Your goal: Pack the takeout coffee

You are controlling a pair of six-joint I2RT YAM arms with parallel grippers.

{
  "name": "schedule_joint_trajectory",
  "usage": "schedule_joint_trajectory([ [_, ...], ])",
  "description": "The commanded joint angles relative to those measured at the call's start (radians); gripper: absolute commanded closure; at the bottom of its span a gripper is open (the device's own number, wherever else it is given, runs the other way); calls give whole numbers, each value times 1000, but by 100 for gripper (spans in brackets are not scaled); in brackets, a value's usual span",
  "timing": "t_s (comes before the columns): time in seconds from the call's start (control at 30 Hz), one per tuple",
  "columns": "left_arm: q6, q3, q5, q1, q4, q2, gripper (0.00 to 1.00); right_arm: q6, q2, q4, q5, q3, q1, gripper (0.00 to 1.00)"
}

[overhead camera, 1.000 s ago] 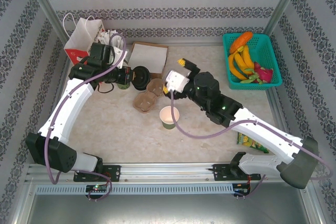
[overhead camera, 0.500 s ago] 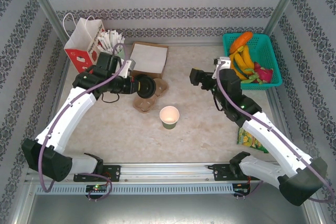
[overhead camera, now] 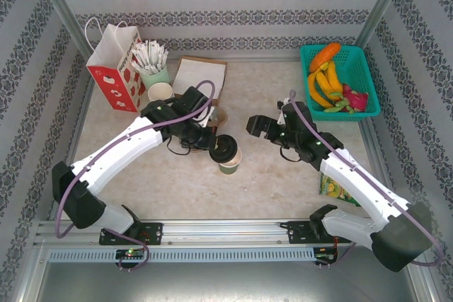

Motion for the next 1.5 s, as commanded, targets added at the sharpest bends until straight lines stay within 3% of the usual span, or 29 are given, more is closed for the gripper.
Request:
schedule_joint_trajectory([
  [0.0,-61,51,-43,-13,-45,57,100,59,17,29,-123,-31,9,2],
  [0.1,-92,60,-115,-21,-70,82,100,73,16,65,-140,-59,28,2],
  [0.43,-113,23,-70,-28,-25,130,100,93,77,103,-212,-80,56,2],
  [1.47,-99,-6,-87,-49,67,210,100,127,185,289,-377,-140,98,6],
])
